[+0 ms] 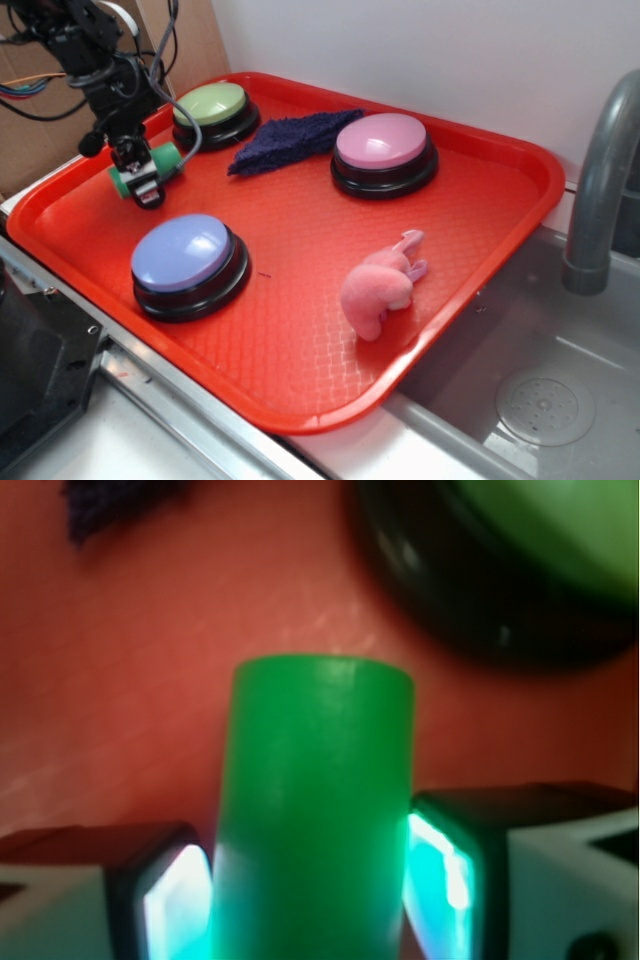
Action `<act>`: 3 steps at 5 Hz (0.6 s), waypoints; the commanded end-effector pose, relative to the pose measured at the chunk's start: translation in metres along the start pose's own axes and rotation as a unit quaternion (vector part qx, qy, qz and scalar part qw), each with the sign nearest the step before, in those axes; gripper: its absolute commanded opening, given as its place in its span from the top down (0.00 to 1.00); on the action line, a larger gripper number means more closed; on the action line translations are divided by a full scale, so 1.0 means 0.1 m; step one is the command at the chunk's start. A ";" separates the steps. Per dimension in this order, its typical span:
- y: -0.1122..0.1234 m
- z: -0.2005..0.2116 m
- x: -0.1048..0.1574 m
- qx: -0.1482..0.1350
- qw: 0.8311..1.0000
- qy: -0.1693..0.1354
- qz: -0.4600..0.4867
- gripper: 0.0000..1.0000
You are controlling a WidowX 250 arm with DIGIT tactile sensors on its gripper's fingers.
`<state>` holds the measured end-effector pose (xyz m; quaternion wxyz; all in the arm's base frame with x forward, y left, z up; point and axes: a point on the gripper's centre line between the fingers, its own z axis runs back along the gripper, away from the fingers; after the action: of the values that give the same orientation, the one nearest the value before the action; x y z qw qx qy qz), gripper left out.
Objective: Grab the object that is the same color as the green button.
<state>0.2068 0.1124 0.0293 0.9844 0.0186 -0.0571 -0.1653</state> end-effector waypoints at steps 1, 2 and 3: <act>-0.28 1.04 0.41 0.054 0.983 0.051 0.169 1.00; -0.51 1.28 0.62 0.029 0.984 0.028 0.171 1.00; -0.75 1.50 0.80 0.024 0.987 0.009 0.159 1.00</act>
<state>0.2265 0.0156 0.1608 0.9993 0.0313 -0.0192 -0.0048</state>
